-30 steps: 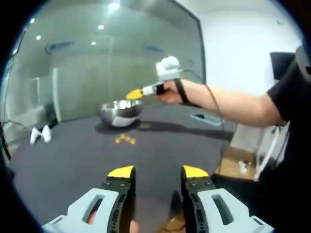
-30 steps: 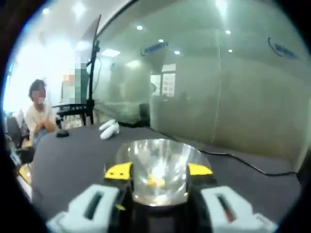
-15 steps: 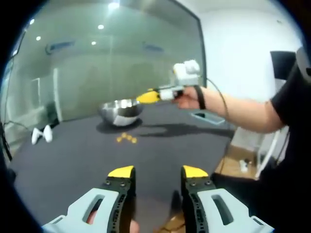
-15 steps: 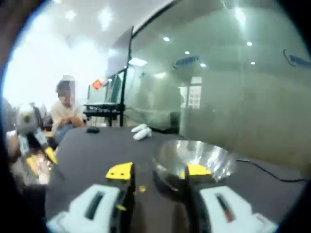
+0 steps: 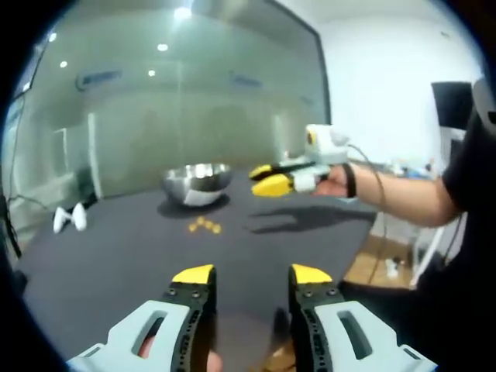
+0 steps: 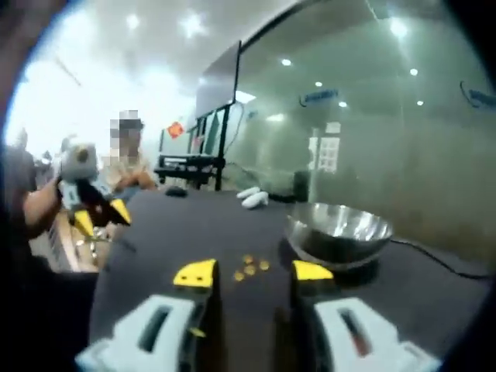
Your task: Pick up the QQ candy scattered on the table and place it into the stainless steel bowl on the table
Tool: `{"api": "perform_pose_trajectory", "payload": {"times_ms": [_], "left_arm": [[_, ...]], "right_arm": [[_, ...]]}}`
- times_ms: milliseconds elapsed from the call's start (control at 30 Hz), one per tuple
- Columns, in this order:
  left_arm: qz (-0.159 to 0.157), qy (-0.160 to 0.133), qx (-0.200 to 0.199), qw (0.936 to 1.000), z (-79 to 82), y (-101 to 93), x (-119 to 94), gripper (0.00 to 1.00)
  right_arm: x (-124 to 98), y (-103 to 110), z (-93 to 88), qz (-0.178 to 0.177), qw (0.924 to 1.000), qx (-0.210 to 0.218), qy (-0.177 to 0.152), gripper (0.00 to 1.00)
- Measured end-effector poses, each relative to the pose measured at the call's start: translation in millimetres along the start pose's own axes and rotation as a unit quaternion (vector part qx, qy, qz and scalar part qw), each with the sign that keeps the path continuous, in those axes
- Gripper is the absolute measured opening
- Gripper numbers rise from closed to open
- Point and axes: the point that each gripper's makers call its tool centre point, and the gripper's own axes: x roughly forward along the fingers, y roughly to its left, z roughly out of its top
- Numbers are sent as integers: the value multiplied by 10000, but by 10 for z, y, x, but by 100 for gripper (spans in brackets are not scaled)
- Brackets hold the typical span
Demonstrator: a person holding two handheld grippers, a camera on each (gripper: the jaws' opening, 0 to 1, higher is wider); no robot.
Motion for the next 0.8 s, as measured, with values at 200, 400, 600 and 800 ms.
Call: {"api": "perform_pose_trajectory", "payload": {"times_ms": [200, 400, 600, 800], "left_arm": [[76, -25, -46, 10000, 10, 53, -12, 39], [128, 4, -77, 9999, -6, 77, -21, 39], [198, 19, -87, 9998, -26, 100, -23, 39], [283, 7, -118, 9995, -44, 157, -81, 39]], "right_arm": [[66, -6, -185, -101, 9996, 227, 141, 36], [273, 46, -408, 134, 9975, 335, 600, 34], [534, 95, -478, 321, 9958, 217, 829, 33], [710, 90, -489, 412, 9941, 296, 959, 31]]}}
